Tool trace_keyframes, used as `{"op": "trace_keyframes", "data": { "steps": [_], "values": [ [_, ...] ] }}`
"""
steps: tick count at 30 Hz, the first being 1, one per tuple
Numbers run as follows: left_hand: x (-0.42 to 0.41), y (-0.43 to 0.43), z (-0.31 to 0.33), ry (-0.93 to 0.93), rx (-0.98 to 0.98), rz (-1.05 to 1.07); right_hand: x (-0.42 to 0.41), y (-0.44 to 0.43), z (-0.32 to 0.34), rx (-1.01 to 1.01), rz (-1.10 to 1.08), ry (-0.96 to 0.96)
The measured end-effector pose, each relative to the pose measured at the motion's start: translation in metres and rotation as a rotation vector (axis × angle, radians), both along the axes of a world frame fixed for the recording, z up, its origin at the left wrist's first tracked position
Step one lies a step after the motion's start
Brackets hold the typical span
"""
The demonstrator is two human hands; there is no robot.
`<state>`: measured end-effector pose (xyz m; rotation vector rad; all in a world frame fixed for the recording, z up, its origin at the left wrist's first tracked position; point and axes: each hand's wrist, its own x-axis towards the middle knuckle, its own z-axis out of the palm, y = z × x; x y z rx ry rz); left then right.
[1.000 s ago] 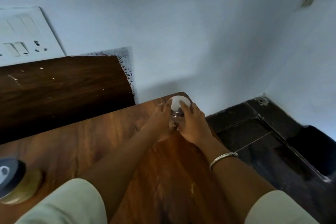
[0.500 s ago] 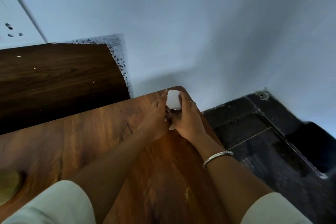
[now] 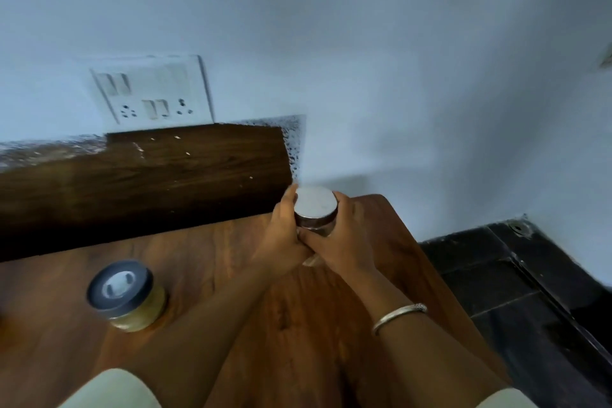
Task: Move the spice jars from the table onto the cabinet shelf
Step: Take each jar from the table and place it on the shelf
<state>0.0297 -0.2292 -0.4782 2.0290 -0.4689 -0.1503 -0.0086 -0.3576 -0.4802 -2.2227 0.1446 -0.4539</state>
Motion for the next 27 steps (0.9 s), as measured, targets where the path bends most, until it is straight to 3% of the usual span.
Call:
{"op": "trace_keyframes", "data": {
  "steps": [5, 15, 19, 23, 27],
  "values": [
    [-0.022, 0.077, 0.052, 0.043, -0.085, -0.002, -0.019, 0.058, 0.042, 0.011, 0.111, 0.031],
    [-0.062, 0.222, 0.116, 0.125, -0.294, -0.082, -0.047, 0.187, 0.097, 0.460, 0.419, 0.147],
    [-0.078, 0.259, 0.120, 0.106, -0.442, -0.010, -0.059, 0.228, 0.105, 0.460, 0.432, 0.112],
    [-0.096, 0.280, 0.121, 0.011, -0.412, 0.045, -0.068, 0.257, 0.111, 0.423, 0.384, 0.041],
    [-0.104, 0.293, 0.124, 0.081, -0.463, 0.053, -0.072, 0.279, 0.115, 0.306, 0.273, -0.014]
  ]
}}
